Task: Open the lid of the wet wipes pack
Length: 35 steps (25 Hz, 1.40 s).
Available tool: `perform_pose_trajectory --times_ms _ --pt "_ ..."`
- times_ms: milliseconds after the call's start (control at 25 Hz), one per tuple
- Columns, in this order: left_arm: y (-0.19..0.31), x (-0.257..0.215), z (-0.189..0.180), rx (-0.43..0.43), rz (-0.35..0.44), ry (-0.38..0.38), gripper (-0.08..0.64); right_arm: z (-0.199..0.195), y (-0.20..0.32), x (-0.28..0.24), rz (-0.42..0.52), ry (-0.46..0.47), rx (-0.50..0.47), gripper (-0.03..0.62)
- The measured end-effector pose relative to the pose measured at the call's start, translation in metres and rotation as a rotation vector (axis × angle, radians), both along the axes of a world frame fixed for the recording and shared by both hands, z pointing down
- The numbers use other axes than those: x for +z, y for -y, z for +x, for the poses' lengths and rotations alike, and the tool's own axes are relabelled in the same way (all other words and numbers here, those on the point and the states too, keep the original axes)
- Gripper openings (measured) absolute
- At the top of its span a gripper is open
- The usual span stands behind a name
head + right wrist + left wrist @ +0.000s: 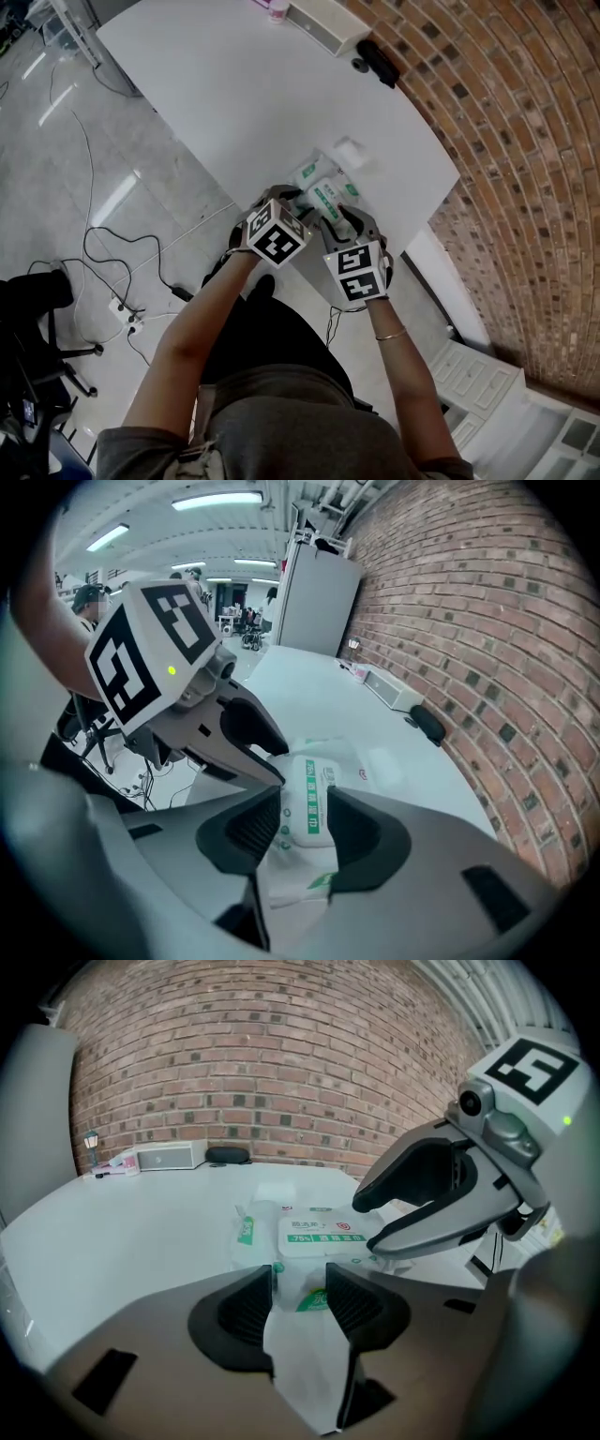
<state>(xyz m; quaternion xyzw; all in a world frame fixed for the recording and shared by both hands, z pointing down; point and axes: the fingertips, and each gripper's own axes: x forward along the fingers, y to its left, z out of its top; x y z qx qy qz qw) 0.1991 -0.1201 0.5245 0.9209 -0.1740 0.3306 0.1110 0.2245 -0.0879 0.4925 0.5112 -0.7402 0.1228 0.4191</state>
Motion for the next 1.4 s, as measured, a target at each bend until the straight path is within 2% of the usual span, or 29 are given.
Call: perform_pose_trajectory --times_ms 640,920,1400 --pt "0.002 0.000 0.001 -0.006 0.005 -0.031 0.184 -0.002 0.013 0.023 -0.142 -0.187 -0.074 0.153" --pt "0.001 0.000 0.002 -0.002 0.012 -0.037 0.184 -0.001 0.017 0.026 -0.167 -0.251 -0.091 0.160" --pt "0.003 0.000 0.002 -0.002 0.020 -0.042 0.183 -0.001 0.018 0.032 -0.248 -0.217 -0.122 0.121"
